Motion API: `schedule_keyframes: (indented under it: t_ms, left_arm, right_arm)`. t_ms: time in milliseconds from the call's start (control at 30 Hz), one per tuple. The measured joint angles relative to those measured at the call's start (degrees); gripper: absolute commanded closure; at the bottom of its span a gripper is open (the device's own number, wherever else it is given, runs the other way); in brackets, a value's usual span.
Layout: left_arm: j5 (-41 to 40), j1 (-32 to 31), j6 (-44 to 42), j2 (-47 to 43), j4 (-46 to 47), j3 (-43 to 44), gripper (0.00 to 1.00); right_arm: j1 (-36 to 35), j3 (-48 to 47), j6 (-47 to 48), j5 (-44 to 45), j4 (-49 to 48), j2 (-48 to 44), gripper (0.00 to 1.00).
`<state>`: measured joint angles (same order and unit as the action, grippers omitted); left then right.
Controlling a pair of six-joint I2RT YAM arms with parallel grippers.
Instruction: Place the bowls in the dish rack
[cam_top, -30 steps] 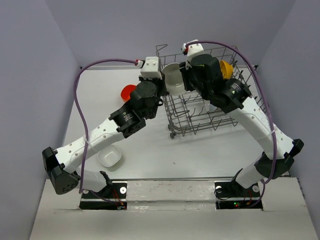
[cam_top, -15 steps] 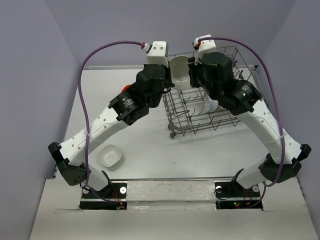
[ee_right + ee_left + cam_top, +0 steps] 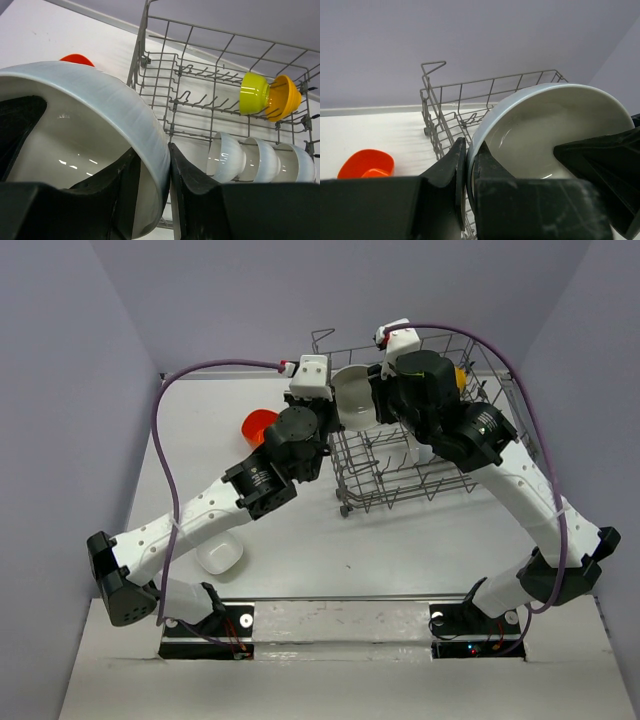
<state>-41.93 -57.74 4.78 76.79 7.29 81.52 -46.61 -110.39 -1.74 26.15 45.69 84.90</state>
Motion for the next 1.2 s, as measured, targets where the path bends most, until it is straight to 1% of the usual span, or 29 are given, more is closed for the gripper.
schedule_keyframes:
  t_ms: [300, 567, 767, 967, 1200]
  left_arm:
    - [-4.17, -2.34, -10.47, -0.9, 17.03, -7.89, 1.0]
    - [-8.11, -4.63, -19.61, -0.9, 28.98, -11.98, 1.0]
    - [-11.34, -6.62, -28.26, -0.74, 38.6, -14.51, 1.0]
    - [-13.16, -7.5, -34.25, 0.35, 45.24, -15.19, 1.0]
    - [-14.1, -7.78, -36.44, 0.76, 47.36, -15.19, 1.0]
  right_arm:
    - [0.0, 0.02, 0.17, -0.31, 0.31, 0.0, 0.66]
    - [-0.22, 0.04, 0.28, -1.22, 0.28, 0.0, 0.66]
    - [-0.61, 0.04, 0.24, -2.38, 0.11, 0.0, 0.64]
    - [-0.74, 0.09, 0.24, -2.71, -0.31, 0.0, 0.64]
    - [-0.74, 0.22, 0.24, -2.97, -0.9, -0.02, 0.64]
